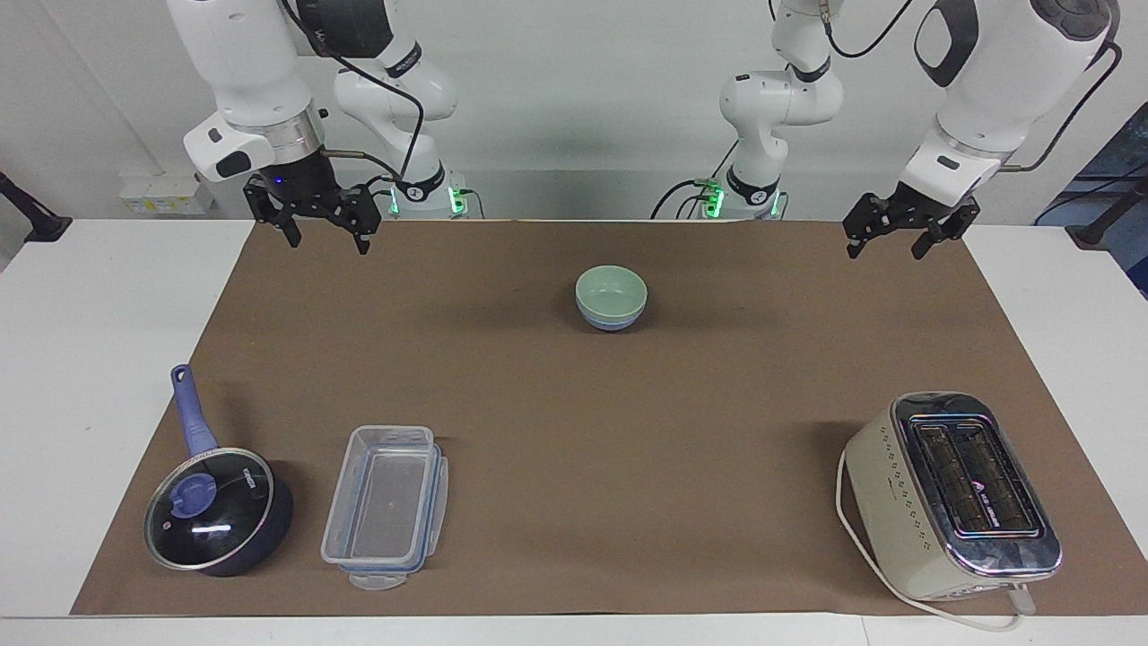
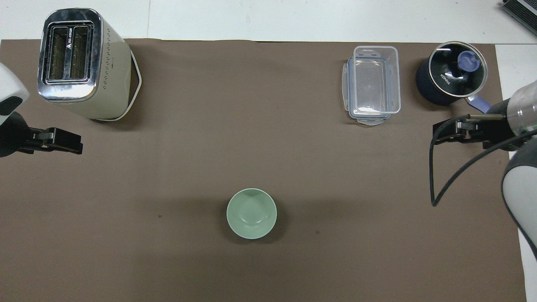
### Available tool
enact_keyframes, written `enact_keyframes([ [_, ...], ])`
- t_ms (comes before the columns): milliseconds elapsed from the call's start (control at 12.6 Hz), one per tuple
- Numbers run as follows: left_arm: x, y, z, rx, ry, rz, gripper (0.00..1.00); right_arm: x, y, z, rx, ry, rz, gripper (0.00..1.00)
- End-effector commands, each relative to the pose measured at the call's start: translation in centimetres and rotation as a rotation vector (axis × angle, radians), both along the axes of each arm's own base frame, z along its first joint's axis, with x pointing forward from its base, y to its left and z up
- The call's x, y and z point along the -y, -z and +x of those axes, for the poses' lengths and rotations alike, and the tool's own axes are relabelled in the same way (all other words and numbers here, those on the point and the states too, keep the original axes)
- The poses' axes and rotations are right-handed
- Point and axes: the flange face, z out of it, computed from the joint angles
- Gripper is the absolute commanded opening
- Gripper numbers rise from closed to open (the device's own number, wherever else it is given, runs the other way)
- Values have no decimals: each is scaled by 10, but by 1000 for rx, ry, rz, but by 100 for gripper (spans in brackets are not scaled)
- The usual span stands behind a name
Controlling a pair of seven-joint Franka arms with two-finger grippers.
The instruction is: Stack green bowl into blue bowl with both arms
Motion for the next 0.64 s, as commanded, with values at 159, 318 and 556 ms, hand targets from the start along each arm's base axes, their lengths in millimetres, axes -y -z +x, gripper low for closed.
enact_keyframes([
  [159, -4, -6, -1, 0, 11, 17, 100, 0, 2, -12, -12, 22, 13, 100],
  [318, -3, -6, -1, 0, 12, 17, 100, 0, 1, -13, -12, 23, 11, 100],
  [556, -4, -6, -1, 0, 11, 17, 100, -1, 2, -13, -14, 22, 19, 100],
])
